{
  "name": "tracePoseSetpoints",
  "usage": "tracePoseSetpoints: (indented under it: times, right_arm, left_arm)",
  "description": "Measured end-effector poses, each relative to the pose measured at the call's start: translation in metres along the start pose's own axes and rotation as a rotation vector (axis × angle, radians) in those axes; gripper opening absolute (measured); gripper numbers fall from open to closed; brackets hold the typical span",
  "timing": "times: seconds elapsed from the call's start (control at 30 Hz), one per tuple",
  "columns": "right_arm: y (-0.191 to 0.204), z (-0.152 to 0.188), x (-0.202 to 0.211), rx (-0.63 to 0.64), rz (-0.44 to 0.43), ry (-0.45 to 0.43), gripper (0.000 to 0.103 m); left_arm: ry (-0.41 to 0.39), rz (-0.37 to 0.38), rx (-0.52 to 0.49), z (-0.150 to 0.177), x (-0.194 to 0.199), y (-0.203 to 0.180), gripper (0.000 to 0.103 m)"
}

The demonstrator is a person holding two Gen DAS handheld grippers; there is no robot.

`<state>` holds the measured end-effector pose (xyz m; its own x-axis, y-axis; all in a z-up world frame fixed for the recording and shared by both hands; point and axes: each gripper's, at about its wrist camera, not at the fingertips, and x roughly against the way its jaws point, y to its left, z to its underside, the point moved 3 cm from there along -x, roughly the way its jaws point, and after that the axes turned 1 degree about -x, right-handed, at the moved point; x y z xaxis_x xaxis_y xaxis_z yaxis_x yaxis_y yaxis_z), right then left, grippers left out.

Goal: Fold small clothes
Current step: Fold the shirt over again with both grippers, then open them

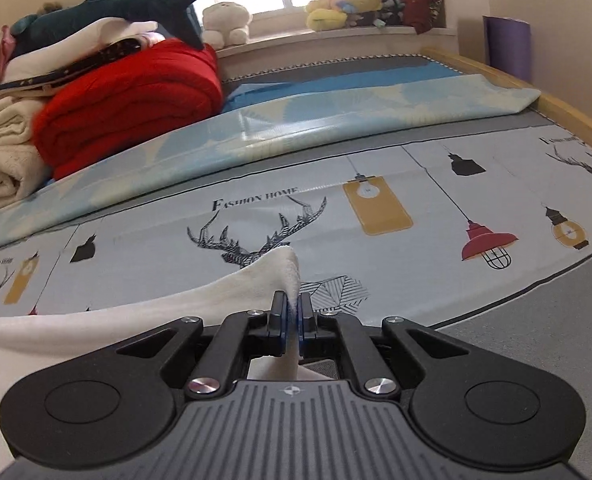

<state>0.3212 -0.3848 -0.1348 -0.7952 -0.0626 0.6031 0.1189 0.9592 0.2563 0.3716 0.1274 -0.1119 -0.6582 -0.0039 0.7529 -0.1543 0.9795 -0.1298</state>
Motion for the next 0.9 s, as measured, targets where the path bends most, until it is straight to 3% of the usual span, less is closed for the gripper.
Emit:
tracePoseSetpoints:
  times: [0.1,0.13,0.17,0.2,0.3,0.43,0.57,0.63,0.67,0.7,0.73,0.8,0.9]
  right_arm:
    - [0.001,0.001,-0.013,-0.041,0.008,0.04,0.006]
    - [0.0,0.004,-0.017,-0.052,0.017,0.069,0.007]
    - [0.0,0.004,-0.019,-0.055,0.058,0.087,0.007]
    - [-0.001,0.004,-0.019,-0.053,0.099,0.089,0.015]
    - [-0.008,0.0,-0.005,-0.085,0.097,0.067,0.024]
    - [-0.005,0.005,0.015,-0.07,-0.029,0.117,0.024]
    - [0.011,0.029,0.032,0.019,-0.197,0.272,0.024]
    - [0.02,0.041,0.042,0.09,-0.241,0.331,0.024]
    - [0.024,0.048,0.048,0.122,-0.254,0.351,0.024]
    - [0.027,0.054,0.053,0.15,-0.262,0.374,0.024]
    - [0.029,0.06,0.058,0.171,-0.263,0.399,0.024]
    - [0.026,0.078,0.061,0.207,-0.228,0.482,0.024]
    - [0.009,0.107,0.051,0.27,-0.054,0.626,0.024]
  left_arm:
    - [0.051,-0.013,0.012,0.001,-0.007,0.005,0.014]
    - [0.082,-0.02,0.019,0.002,-0.009,0.007,0.021]
    - [0.107,-0.016,0.028,0.003,-0.009,0.01,0.036]
    - [0.117,-0.002,0.032,0.004,-0.007,0.012,0.04]
    - [0.087,0.037,-0.005,0.006,0.01,0.012,0.04]
    - [0.139,0.183,-0.092,0.022,0.029,0.003,0.04]
    - [0.249,0.324,-0.287,0.058,0.047,-0.011,0.04]
    - [0.315,0.39,-0.4,0.084,0.055,-0.018,0.04]
    - [0.348,0.406,-0.452,0.097,0.057,-0.019,0.04]
    - [0.382,0.4,-0.507,0.111,0.057,-0.019,0.033]
    - [0.417,0.361,-0.559,0.125,0.054,-0.017,0.027]
    - [0.501,0.223,-0.651,0.151,0.039,-0.006,0.002]
    - [0.48,0.214,-0.654,0.155,0.046,-0.002,0.002]
